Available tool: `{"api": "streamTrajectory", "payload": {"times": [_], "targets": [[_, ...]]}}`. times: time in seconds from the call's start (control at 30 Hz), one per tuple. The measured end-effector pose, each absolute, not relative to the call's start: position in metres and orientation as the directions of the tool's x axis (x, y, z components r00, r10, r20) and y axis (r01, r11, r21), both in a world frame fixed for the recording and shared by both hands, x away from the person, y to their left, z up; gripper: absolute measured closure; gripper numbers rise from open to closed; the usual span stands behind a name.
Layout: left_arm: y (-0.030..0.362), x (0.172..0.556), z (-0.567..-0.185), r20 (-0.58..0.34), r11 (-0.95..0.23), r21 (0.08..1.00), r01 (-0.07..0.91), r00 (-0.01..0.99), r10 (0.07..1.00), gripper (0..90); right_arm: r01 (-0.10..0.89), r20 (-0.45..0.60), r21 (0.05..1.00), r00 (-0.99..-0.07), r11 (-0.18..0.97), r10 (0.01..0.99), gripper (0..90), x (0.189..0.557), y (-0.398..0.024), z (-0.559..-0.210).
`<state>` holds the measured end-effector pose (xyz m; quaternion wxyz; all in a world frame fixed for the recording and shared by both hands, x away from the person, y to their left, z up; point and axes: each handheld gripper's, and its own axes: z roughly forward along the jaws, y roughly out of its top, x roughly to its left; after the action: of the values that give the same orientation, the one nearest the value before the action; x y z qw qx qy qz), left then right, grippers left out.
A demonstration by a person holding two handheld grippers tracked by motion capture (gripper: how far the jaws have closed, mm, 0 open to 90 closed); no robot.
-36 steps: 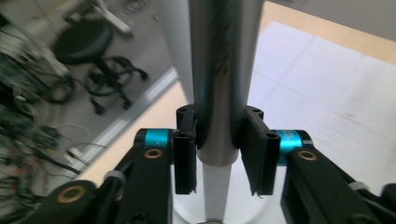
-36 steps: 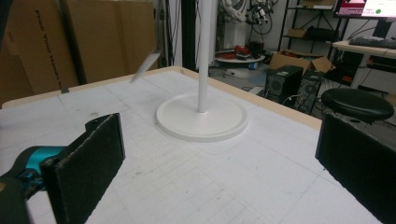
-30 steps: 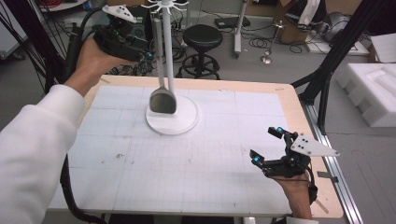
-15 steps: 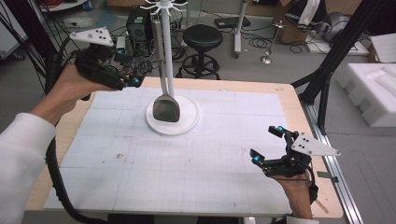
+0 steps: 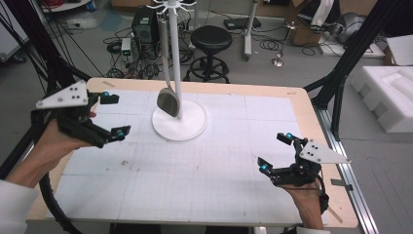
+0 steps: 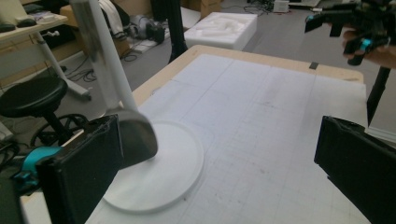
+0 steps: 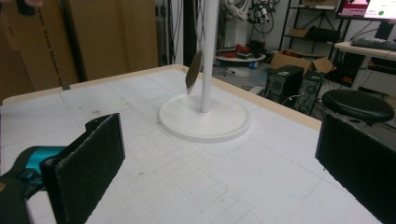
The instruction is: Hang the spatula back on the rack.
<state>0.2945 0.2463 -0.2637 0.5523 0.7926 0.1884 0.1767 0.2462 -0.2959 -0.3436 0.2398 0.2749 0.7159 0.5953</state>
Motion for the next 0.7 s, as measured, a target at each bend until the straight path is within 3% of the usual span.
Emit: {"api": "streamTrajectory", "payload": {"times": [0.33, 0.6, 0.7], "targets": [[0.272, 0.277, -0.332, 0.013, -0.232, 0.964, 0.127, 0.853, 0.523, 1.7, 0.109, -0.018, 0.984, -0.720, 0.138, 0.693, 0.4, 0.244, -0.300, -0.345], [0.276, 0.269, -0.369, -0.018, -0.132, 0.985, 0.109, 0.832, 0.554, 1.7, 0.121, -0.018, 0.982, -0.703, 0.145, 0.711, 0.4, 0.244, -0.305, -0.353], [0.279, 0.272, -0.372, -0.035, -0.150, 0.979, 0.139, 0.836, 0.548, 1.7, 0.129, -0.009, 0.982, -0.703, 0.140, 0.711, 0.4, 0.244, -0.307, -0.356]]}}
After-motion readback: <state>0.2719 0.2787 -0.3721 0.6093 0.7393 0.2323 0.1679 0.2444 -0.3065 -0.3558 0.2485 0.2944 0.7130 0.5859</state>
